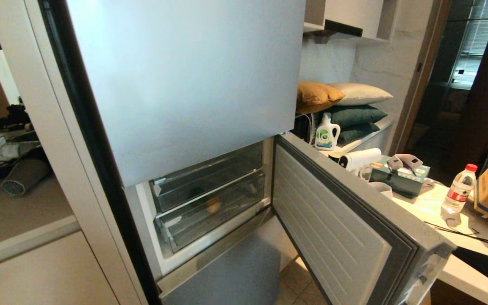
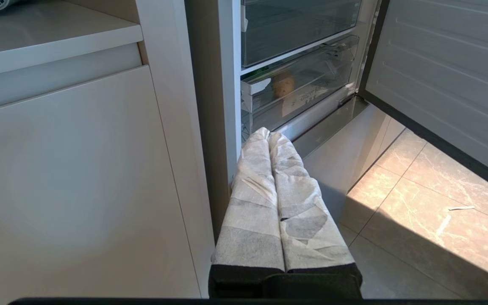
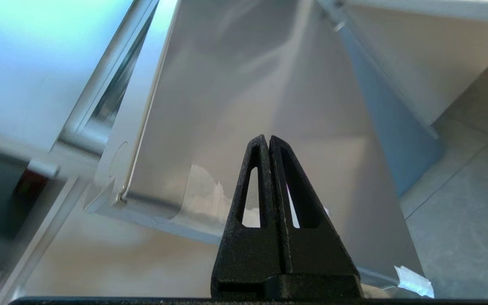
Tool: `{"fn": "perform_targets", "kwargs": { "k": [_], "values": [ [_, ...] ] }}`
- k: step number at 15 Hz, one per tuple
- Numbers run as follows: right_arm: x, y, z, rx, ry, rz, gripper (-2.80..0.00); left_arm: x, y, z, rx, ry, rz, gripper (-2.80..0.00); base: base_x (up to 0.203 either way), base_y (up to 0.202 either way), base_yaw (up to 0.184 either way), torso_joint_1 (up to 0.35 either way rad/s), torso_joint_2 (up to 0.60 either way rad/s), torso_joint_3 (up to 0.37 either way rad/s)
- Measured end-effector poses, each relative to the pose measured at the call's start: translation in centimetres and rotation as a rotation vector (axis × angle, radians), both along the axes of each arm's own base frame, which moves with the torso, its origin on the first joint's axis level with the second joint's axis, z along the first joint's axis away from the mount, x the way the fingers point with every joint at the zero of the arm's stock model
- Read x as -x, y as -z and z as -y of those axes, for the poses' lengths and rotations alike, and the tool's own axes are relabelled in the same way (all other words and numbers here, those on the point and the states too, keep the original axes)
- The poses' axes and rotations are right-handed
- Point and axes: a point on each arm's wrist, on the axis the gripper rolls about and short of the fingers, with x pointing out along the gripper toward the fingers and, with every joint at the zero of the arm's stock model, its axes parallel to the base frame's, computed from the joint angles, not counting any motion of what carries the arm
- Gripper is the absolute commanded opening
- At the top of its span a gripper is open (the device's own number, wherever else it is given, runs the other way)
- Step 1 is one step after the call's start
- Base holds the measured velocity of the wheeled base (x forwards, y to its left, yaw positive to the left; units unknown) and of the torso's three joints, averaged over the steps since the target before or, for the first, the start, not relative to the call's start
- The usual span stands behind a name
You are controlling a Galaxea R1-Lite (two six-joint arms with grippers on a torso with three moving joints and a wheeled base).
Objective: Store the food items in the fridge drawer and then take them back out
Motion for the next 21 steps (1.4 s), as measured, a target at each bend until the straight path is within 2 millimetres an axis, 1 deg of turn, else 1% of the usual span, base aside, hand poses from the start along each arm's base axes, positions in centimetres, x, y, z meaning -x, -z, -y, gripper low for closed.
{"fn": "perform_targets", "kwargs": {
  "k": [2,6,8,10,15,21],
  "values": [
    [-0.9,0.0,-0.7,-0.001,-0.063,-0.005,-2.80,0.0,0.0,0.0,0.000,0.000,0.000,-2.80,0.000,0.000,0.000,0.000,0.00,0.000],
    [-3.8,0.3,-2.1,0.019,-0.154,-0.033,-2.80,0.0,0.0,0.0,0.000,0.000,0.000,-2.80,0.000,0.000,0.000,0.000,0.00,0.000],
    [-4.9,0.7,-3.6,0.042,-0.193,-0.058,-2.80,0.0,0.0,0.0,0.000,0.000,0.000,-2.80,0.000,0.000,0.000,0.000,0.00,0.000],
    [-5.9,1.0,-5.5,0.071,-0.236,-0.071,-2.80,0.0,0.0,0.0,0.000,0.000,0.000,-2.80,0.000,0.000,0.000,0.000,0.00,0.000],
    [-8.3,1.6,-11.5,0.171,-0.310,-0.048,-2.80,0.0,0.0,0.0,0.000,0.000,0.000,-2.80,0.000,0.000,0.000,0.000,0.00,0.000],
    [-13.4,1.0,-20.5,0.256,-0.298,0.093,-2.80,0.0,0.0,0.0,0.000,0.000,0.000,-2.80,0.000,0.000,0.000,0.000,0.00,0.000]
  ]
}}
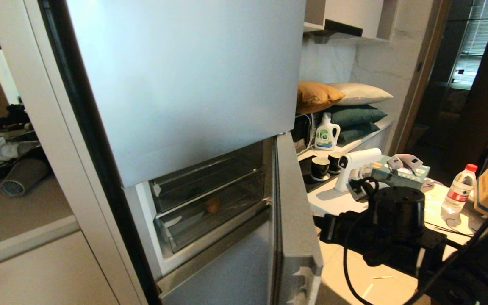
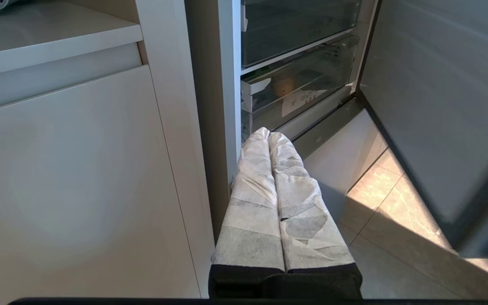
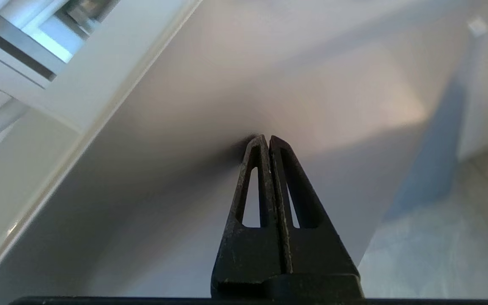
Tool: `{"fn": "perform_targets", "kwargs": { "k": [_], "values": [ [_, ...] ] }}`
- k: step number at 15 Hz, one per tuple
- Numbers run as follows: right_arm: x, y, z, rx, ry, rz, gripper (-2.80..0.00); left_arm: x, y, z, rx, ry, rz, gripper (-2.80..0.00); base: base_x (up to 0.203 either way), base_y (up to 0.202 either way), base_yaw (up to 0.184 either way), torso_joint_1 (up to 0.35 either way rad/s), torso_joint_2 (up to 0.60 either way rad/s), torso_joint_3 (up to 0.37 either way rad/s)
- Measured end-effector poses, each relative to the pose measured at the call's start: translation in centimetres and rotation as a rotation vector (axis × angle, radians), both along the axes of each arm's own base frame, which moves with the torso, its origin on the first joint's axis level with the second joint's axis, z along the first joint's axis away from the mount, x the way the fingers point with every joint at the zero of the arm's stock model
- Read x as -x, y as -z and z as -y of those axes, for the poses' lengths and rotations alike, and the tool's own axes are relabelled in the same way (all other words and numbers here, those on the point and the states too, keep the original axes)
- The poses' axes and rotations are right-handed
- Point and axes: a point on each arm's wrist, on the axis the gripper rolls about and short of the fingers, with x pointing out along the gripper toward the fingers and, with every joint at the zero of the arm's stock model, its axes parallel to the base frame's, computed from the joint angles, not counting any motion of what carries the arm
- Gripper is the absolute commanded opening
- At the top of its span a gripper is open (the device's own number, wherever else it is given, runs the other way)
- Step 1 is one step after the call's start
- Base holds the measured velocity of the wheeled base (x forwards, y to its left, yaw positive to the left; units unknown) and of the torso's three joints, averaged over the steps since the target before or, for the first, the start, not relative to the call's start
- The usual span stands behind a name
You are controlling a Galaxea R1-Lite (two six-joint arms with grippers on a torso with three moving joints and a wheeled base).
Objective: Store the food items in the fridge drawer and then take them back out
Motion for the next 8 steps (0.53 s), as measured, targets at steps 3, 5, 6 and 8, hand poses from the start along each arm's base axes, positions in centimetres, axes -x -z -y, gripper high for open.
{"fn": "perform_targets", "kwargs": {
  "k": [3,5,6,8],
  "values": [
    [-1.1,0.6,-4.6,0.051,-0.107,0.045,-2.80,0.0,0.0,0.0,0.000,0.000,0.000,-2.80,0.000,0.000,0.000,0.000,0.00,0.000],
    [-1.7,1.2,-7.1,0.090,-0.169,0.090,-2.80,0.0,0.0,0.0,0.000,0.000,0.000,-2.80,0.000,0.000,0.000,0.000,0.00,0.000],
    [-2.1,1.6,-8.3,0.113,-0.201,0.114,-2.80,0.0,0.0,0.0,0.000,0.000,0.000,-2.80,0.000,0.000,0.000,0.000,0.00,0.000],
    [-2.9,2.2,-10.9,0.138,-0.255,0.174,-2.80,0.0,0.0,0.0,0.000,0.000,0.000,-2.80,0.000,0.000,0.000,0.000,0.00,0.000]
  ]
}}
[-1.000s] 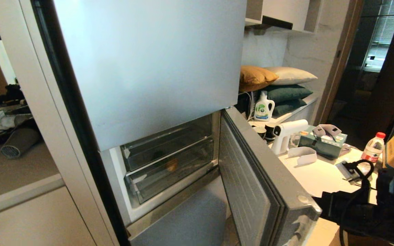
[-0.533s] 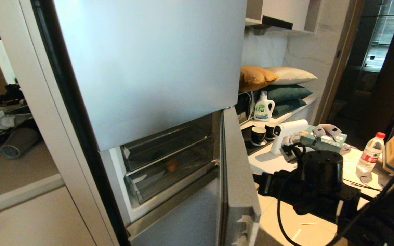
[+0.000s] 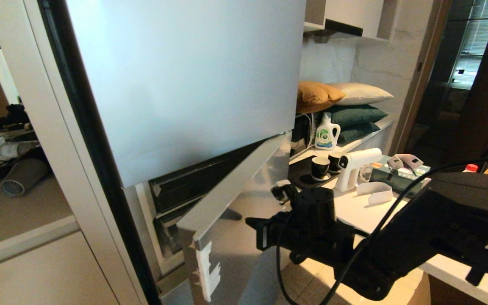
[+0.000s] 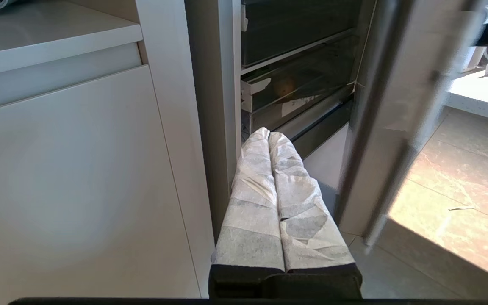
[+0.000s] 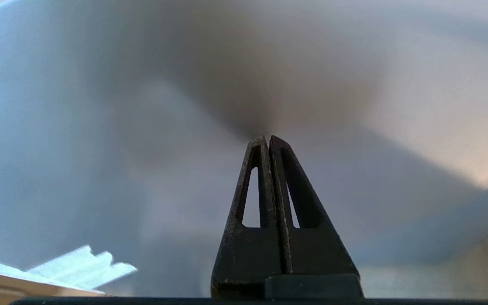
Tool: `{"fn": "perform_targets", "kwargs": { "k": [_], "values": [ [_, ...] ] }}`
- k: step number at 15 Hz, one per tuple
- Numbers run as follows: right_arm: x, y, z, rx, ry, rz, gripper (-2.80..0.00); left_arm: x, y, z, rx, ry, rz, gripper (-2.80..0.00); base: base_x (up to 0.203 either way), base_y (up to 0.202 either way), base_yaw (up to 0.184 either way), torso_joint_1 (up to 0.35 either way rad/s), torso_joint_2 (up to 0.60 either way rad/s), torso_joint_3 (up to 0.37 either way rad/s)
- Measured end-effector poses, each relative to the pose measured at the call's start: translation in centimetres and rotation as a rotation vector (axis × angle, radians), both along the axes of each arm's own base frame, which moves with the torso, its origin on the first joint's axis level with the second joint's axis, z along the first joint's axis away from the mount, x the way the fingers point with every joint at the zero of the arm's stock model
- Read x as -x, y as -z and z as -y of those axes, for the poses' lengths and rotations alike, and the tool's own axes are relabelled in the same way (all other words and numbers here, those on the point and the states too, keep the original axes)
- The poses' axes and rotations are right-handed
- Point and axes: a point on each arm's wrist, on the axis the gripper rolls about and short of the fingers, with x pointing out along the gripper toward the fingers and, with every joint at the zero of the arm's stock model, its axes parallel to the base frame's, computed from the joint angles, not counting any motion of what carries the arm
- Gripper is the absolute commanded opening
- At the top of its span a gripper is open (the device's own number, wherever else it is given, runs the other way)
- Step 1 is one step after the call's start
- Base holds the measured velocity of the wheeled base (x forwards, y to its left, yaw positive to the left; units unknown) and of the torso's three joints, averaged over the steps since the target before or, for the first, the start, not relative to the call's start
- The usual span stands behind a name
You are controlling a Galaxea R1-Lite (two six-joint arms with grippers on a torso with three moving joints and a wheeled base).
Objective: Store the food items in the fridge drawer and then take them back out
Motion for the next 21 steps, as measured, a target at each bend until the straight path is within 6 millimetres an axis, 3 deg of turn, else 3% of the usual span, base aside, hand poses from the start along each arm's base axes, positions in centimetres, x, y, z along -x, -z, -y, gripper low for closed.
{"fn": "perform_targets", "kwargs": {
  "k": [4,9,17,19,21],
  "values": [
    [-2.1,0.4,-4.1,-0.049,-0.109,0.081,-2.80,0.0,0.0,0.0,0.000,0.000,0.000,-2.80,0.000,0.000,0.000,0.000,0.00,0.000],
    [-4.9,0.9,-7.1,-0.107,-0.148,0.169,-2.80,0.0,0.0,0.0,0.000,0.000,0.000,-2.80,0.000,0.000,0.000,0.000,0.00,0.000],
    [-7.6,3.0,-8.9,-0.102,-0.130,0.267,-2.80,0.0,0.0,0.0,0.000,0.000,0.000,-2.80,0.000,0.000,0.000,0.000,0.00,0.000],
    [-7.0,3.3,-8.5,-0.087,-0.118,0.255,-2.80,0.0,0.0,0.0,0.000,0.000,0.000,-2.80,0.000,0.000,0.000,0.000,0.00,0.000],
    [-5.0,3.1,-7.4,-0.060,-0.126,0.225,-2.80,0.0,0.0,0.0,0.000,0.000,0.000,-2.80,0.000,0.000,0.000,0.000,0.00,0.000]
  ]
}}
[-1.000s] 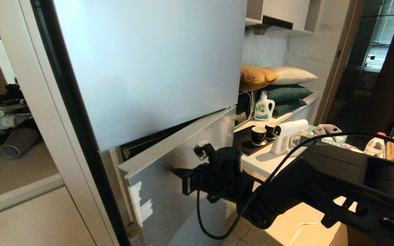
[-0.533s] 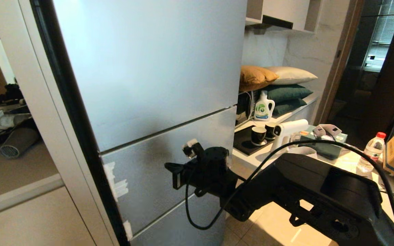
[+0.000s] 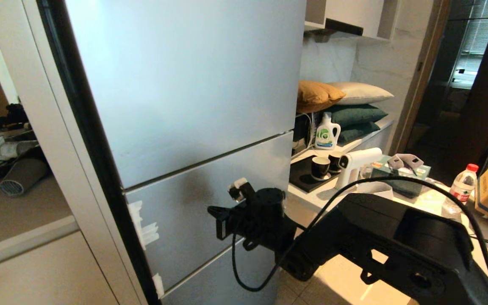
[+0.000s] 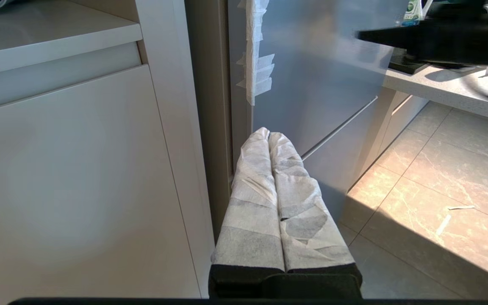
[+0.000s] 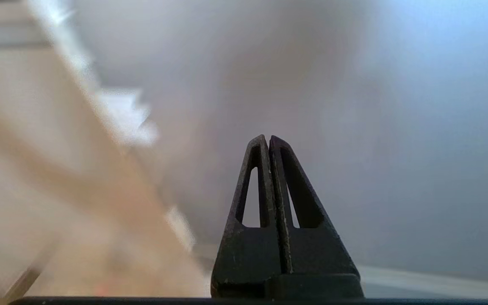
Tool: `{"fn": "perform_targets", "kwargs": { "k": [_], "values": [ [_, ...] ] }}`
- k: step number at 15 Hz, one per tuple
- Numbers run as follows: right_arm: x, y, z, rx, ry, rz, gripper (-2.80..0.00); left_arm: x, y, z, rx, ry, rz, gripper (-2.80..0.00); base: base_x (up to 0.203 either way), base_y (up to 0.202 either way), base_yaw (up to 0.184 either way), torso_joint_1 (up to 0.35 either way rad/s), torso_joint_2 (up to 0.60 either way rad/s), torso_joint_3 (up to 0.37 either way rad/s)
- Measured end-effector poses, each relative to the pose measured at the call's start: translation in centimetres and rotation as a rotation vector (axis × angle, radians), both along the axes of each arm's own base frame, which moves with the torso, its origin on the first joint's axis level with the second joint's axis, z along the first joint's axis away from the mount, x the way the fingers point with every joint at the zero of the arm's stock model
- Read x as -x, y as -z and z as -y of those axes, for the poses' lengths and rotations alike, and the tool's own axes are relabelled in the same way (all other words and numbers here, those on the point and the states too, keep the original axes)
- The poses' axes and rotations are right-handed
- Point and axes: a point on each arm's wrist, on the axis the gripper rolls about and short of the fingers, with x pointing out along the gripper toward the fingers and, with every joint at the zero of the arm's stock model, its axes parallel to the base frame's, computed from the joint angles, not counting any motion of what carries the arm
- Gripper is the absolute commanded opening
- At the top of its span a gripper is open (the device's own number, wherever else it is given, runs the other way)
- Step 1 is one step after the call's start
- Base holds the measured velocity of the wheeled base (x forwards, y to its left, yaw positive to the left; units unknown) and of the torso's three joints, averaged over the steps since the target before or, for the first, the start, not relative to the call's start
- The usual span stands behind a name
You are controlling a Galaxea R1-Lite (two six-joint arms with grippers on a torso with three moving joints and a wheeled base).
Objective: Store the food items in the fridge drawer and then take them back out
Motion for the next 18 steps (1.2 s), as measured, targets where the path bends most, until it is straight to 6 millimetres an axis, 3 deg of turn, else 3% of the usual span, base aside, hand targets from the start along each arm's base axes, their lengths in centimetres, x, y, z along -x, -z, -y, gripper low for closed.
{"fn": "perform_targets", "kwargs": {
  "k": [4,8,12,15,18],
  "values": [
    [6.8,-4.6,4.3,0.051,0.005,-0.004,-2.80,0.0,0.0,0.0,0.000,0.000,0.000,-2.80,0.000,0.000,0.000,0.000,0.00,0.000],
    [13.8,-9.4,12.0,0.125,0.209,0.085,-2.80,0.0,0.0,0.0,0.000,-0.001,0.000,-2.80,0.000,0.000,0.000,0.000,0.00,0.000],
    [19.8,-14.0,21.0,0.080,0.492,0.170,-2.80,0.0,0.0,0.0,0.000,0.000,0.000,-2.80,0.000,0.000,0.000,0.000,0.00,0.000],
    [24.7,-14.7,27.7,0.032,0.693,0.199,-2.80,0.0,0.0,0.0,0.000,0.000,0.000,-2.80,0.000,0.000,0.000,0.000,0.00,0.000],
    [29.6,-12.2,32.0,0.029,0.846,0.174,-2.80,0.0,0.0,0.0,0.000,0.000,0.000,-2.80,0.000,0.000,0.000,0.000,0.00,0.000]
  ]
}}
